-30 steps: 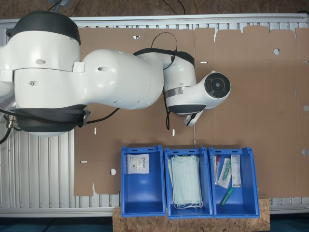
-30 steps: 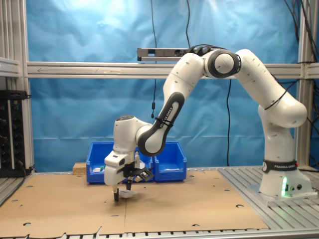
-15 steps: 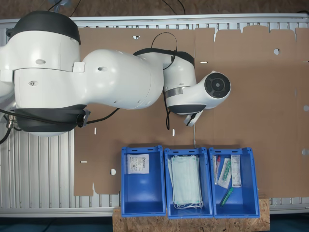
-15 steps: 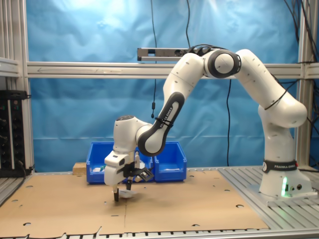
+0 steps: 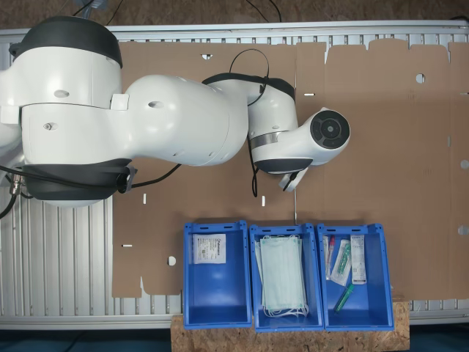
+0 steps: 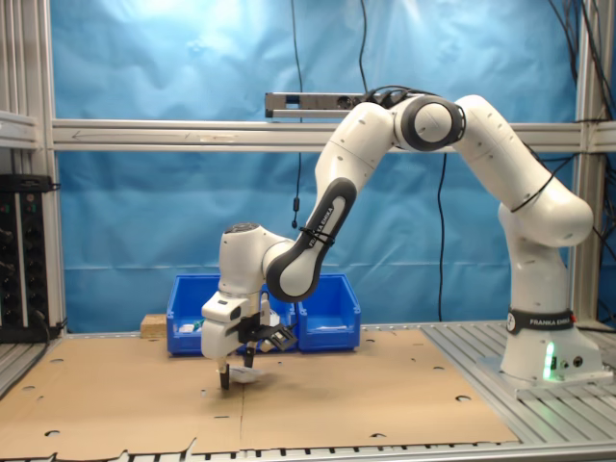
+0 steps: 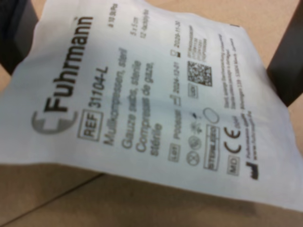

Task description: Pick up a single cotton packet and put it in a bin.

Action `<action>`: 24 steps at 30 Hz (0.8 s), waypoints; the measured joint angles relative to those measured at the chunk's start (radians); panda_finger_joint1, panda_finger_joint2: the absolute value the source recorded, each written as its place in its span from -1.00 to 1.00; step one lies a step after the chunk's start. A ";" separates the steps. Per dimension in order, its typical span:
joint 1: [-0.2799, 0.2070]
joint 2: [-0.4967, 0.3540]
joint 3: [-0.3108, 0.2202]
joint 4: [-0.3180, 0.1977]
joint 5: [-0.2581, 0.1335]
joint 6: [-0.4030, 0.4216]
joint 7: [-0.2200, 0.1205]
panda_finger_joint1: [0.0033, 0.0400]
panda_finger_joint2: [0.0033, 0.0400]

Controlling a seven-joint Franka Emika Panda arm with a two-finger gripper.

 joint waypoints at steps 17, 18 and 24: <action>0.000 0.000 0.000 -0.001 0.000 0.000 0.000 1.00 1.00; 0.000 0.000 0.000 -0.001 0.000 0.000 0.000 0.81 0.81; 0.000 0.000 0.000 -0.003 0.000 0.000 0.000 0.32 0.32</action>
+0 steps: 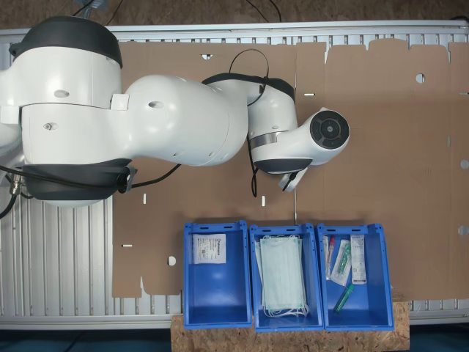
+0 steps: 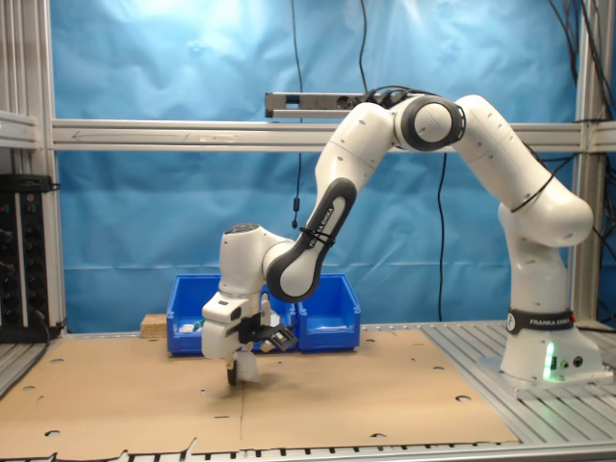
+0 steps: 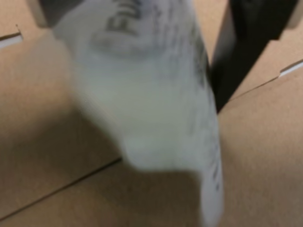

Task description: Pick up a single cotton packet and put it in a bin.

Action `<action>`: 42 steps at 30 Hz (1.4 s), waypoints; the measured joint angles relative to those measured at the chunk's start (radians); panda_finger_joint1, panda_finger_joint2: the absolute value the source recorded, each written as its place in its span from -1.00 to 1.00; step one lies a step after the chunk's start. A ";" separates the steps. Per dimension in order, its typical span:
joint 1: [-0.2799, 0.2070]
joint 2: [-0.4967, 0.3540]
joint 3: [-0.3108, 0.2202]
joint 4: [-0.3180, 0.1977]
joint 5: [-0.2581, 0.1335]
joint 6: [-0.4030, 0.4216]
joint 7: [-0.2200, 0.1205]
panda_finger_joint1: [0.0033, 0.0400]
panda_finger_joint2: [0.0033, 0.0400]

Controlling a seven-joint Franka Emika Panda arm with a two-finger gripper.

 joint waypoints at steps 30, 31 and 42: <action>0.000 0.000 0.000 -0.002 0.000 0.000 0.000 -0.87 -0.87; 0.000 0.000 0.000 -0.002 0.000 0.000 0.000 -0.87 -0.87; 0.000 0.000 0.000 -0.002 0.000 0.000 0.000 -0.86 -0.86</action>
